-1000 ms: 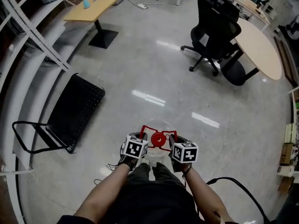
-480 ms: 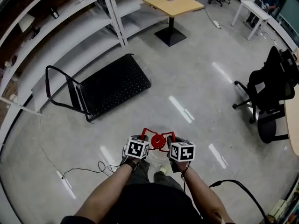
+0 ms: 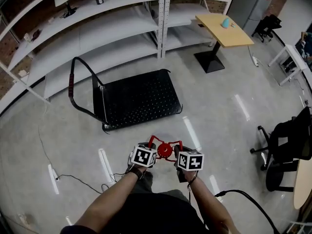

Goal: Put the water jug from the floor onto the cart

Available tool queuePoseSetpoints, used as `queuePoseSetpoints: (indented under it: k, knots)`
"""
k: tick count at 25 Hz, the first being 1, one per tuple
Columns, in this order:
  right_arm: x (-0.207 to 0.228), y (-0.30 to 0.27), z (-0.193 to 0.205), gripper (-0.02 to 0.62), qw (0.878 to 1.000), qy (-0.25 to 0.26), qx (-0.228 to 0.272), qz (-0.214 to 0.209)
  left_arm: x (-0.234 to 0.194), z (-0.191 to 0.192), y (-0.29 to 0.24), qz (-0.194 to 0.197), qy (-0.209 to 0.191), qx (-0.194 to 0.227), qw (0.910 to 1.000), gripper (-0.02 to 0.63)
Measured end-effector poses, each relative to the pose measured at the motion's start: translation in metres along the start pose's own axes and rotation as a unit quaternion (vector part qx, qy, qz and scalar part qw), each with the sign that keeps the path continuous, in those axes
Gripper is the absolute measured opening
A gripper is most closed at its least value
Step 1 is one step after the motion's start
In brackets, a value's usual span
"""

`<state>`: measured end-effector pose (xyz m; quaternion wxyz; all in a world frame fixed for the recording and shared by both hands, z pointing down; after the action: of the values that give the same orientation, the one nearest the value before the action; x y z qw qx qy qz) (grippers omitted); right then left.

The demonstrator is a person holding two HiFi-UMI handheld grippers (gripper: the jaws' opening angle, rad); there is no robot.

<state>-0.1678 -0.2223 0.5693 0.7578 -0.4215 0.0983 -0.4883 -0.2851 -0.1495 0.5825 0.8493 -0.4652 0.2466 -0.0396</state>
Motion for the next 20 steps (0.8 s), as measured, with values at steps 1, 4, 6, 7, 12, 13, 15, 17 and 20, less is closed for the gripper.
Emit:
queuePoseSetpoints:
  k: [1,4,6,7,12,13,15,17,20]
  knots:
    - [-0.008,-0.016,-0.02,0.002,1.0,0.005,0.0,-0.001,-0.02,-0.016,0.003,-0.001,0.002,0.002,1.0,0.003]
    - [-0.031,-0.062,-0.081,0.002,1.0,0.024,0.009,-0.012,-0.077,-0.069,0.014,-0.011,0.013,0.018,0.9997,0.003]
    - [-0.038,-0.091,-0.12,0.002,0.999,0.035,0.013,-0.018,-0.106,-0.104,0.017,-0.018,0.022,0.033,0.9991,0.003]
    - [-0.041,-0.105,-0.137,0.002,0.999,0.04,0.014,-0.022,-0.12,-0.12,0.018,-0.022,0.027,0.04,0.9986,0.003]
    - [-0.045,-0.177,-0.222,0.002,0.997,0.067,0.018,-0.046,-0.184,-0.2,0.008,-0.041,0.058,0.076,0.9946,0.003]
    - [-0.043,-0.192,-0.238,0.002,0.996,0.072,0.018,-0.051,-0.195,-0.216,0.004,-0.045,0.064,0.082,0.9936,0.003]
    - [-0.038,-0.222,-0.269,0.002,0.994,0.082,0.015,-0.065,-0.216,-0.247,-0.007,-0.055,0.078,0.089,0.9914,0.003]
    - [-0.029,-0.252,-0.3,0.002,0.993,0.089,0.01,-0.083,-0.234,-0.279,-0.021,-0.065,0.094,0.092,0.9892,0.003]
    - [-0.011,-0.294,-0.347,0.002,0.989,0.104,-0.003,-0.107,-0.256,-0.325,-0.045,-0.079,0.125,0.095,0.9844,0.003]
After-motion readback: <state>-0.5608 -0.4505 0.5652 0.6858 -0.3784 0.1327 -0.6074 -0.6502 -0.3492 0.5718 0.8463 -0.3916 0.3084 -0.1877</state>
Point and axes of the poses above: the fingertips, and each gripper's own axes: y backward along the fingers, x to its right, z out of its underside, the point moved 3 cm from there along y, backward along the fingers, and after that the axes turned 12 degrees about y, right-handed, at the moved point
